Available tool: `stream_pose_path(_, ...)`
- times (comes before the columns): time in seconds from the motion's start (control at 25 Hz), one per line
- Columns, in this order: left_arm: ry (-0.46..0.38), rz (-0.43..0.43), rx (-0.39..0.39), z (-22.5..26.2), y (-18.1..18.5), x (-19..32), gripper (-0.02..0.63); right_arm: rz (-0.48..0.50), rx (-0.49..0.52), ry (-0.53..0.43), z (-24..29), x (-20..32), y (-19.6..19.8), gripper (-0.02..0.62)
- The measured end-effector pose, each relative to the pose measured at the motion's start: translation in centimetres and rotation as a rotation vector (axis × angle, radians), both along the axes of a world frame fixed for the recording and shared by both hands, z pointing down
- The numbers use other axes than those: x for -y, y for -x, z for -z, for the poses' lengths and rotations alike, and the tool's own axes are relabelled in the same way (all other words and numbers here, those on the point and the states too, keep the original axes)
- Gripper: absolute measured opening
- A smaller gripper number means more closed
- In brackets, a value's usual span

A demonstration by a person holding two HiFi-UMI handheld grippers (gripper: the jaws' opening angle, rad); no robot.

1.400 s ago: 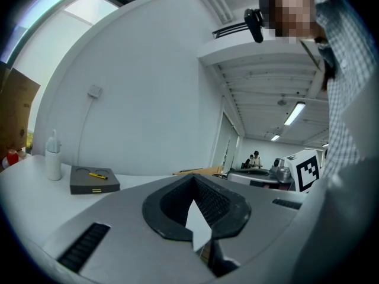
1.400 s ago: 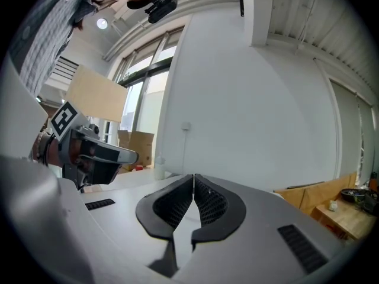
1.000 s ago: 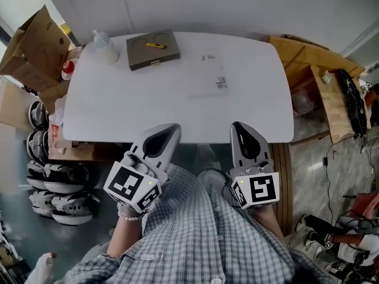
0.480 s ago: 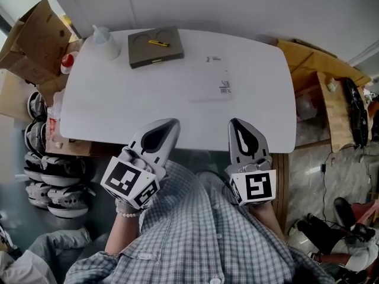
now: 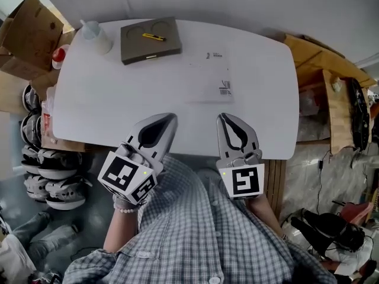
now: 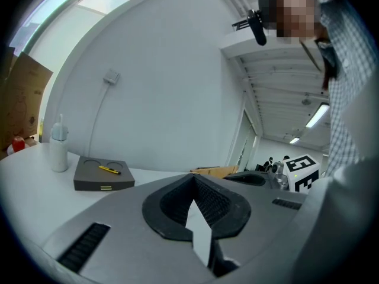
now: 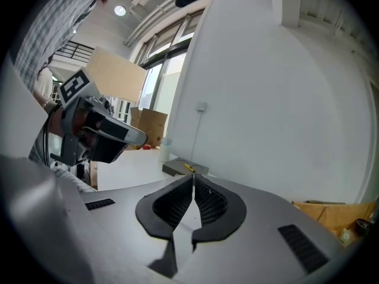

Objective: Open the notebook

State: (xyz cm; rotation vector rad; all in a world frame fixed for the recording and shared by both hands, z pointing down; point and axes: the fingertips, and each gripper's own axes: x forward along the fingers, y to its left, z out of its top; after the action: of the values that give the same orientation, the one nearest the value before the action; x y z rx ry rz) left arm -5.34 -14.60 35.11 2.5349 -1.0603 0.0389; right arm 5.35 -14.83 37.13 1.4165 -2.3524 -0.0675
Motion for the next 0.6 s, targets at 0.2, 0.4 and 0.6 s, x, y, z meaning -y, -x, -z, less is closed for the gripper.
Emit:
stream_pose_path(0.2, 0.047, 0.027, 0.005, -1.6, 0.1, 2.1, 0.006, 0.061, -0.091, 0.052, -3.0, 2.1, 1.1, 0.025)
stream_pose_path(0.4, 0.093, 0.048, 0.018, -3.5, 0.2, 3.4, 0.006, 0.149, -0.187, 0.061, -5.7, 3.6, 2.2, 0.025)
stream_pose_path(0.6, 0.133, 0.065, 0.024, -5.0, 0.3, 4.4, 0.006, 0.233, -0.320, 0.072, -9.0, 4.4, 2.7, 0.026)
